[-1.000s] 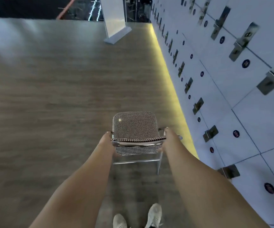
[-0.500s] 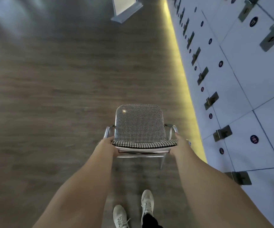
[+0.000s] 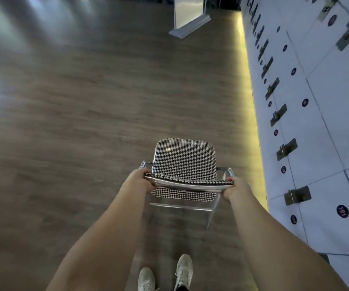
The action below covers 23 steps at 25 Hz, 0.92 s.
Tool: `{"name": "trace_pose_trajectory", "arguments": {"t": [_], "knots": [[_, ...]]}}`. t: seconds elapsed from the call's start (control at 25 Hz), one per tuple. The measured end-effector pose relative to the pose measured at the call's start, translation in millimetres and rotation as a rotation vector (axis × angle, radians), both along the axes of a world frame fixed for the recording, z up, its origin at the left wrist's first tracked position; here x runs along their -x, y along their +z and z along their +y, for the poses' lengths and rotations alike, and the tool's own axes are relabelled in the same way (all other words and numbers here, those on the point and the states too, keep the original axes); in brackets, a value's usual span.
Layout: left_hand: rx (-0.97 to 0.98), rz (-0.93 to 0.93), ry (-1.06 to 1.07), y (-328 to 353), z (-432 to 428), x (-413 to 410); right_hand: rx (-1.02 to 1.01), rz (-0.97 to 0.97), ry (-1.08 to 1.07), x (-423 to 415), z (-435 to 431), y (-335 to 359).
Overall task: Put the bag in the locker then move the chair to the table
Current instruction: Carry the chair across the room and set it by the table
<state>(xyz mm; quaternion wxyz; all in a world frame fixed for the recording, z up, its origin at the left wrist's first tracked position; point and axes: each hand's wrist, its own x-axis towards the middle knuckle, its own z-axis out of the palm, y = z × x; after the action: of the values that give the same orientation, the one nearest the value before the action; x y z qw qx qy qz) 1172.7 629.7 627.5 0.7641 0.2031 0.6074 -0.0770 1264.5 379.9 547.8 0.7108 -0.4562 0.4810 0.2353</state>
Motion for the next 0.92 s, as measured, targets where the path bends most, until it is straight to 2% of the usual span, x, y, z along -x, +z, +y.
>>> {"name": "trace_pose_trajectory", "arguments": {"t": [0.04,0.08,0.12,0.2,0.4,0.56,0.76,0.92], "knots": [[0.0,-0.01,0.009,4,4,0,0.008,-0.007,-0.035,-7,7,6],[-0.013,-0.023,0.014,11,10,1,0.106,0.041,-0.043,-16,13,18],[-0.032,-0.04,0.035,16,18,3,0.117,0.059,0.007,-27,21,20],[-0.099,-0.031,0.064,28,34,15,0.128,-0.023,0.051,-42,46,25],[-0.167,-0.056,0.197,57,76,75,-0.007,-0.081,0.248,-32,120,39],[-0.228,-0.092,0.372,87,114,152,-0.028,-0.088,0.496,27,203,102],[-0.292,-0.078,0.578,117,169,274,-0.157,-0.152,0.669,120,309,162],[-0.306,-0.056,0.775,139,213,399,-0.163,-0.207,0.895,229,396,196]]}}
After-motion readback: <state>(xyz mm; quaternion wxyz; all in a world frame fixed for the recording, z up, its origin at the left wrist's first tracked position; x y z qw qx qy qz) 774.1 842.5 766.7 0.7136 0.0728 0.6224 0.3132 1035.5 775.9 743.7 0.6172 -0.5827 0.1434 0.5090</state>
